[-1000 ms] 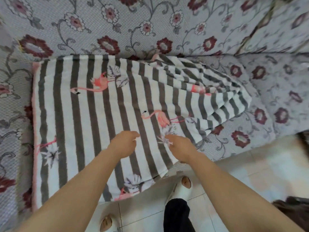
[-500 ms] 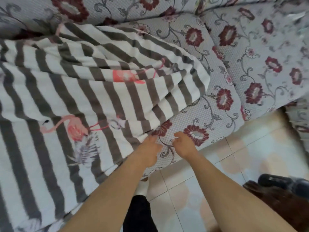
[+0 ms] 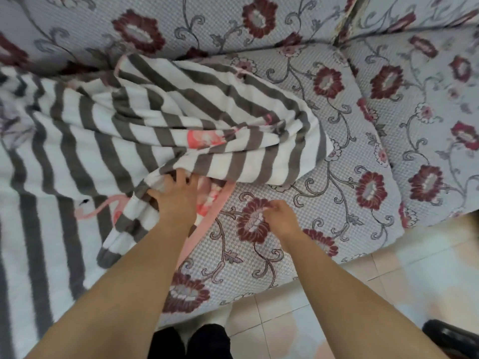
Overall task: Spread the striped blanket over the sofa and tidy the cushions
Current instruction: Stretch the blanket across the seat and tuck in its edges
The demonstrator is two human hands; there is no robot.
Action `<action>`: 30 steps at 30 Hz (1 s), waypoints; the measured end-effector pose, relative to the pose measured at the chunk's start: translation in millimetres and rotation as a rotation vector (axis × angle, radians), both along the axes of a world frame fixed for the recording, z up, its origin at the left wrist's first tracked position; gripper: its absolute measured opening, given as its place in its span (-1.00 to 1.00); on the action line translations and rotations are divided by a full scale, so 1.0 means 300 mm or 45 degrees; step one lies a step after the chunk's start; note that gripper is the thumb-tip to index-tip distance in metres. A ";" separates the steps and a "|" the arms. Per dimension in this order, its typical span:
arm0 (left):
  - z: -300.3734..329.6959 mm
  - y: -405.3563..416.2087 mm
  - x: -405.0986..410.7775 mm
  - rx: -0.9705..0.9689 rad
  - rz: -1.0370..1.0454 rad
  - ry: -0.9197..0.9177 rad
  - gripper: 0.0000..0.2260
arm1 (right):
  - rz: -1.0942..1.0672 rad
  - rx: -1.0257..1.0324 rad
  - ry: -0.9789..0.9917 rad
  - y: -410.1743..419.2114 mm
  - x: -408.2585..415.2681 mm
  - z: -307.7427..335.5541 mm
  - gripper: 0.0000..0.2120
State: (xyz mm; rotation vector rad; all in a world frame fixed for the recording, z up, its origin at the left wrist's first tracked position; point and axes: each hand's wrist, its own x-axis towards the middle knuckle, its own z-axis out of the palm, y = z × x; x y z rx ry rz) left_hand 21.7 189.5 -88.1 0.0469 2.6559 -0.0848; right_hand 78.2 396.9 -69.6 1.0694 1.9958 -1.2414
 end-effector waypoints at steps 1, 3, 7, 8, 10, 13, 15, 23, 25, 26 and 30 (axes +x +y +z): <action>-0.003 -0.008 -0.006 0.004 -0.006 0.008 -0.52 | -0.077 -0.046 -0.004 -0.008 -0.027 -0.003 -0.57; -0.017 -0.032 -0.017 0.024 0.013 0.021 -0.55 | -0.254 -0.163 -0.004 -0.017 -0.077 -0.014 -0.51; -0.035 -0.089 -0.037 -0.010 0.009 0.141 -0.67 | -0.507 -0.295 0.013 -0.038 -0.183 -0.038 -0.51; -0.038 -0.105 -0.043 -0.019 -0.009 0.172 -0.71 | -0.590 -0.337 0.017 -0.041 -0.204 -0.041 -0.53; -0.048 -0.147 -0.056 -0.022 -0.032 0.156 -0.73 | -0.744 -0.389 0.061 -0.051 -0.249 -0.045 -0.62; -0.047 -0.195 -0.080 0.044 -0.026 0.038 -0.74 | -1.022 -0.531 0.254 -0.080 -0.327 -0.022 -0.83; -0.028 -0.207 -0.091 0.118 -0.039 0.025 -0.74 | -1.075 -0.615 0.357 -0.116 -0.399 0.014 -0.87; 0.039 -0.109 -0.106 0.453 -0.325 0.018 -0.77 | 0.112 -0.992 0.534 -0.394 -0.648 0.318 -0.63; 0.049 -0.074 -0.116 0.481 -0.273 0.012 -0.77 | 0.326 -0.854 0.440 -0.400 -0.673 0.322 -0.56; 0.051 -0.059 -0.118 0.540 -0.144 0.067 -0.77 | 0.348 -0.749 0.408 -0.387 -0.674 0.312 -0.54; 0.024 0.016 -0.104 0.640 0.099 0.331 -0.70 | 0.074 -0.206 0.516 -0.235 -0.640 0.177 -0.68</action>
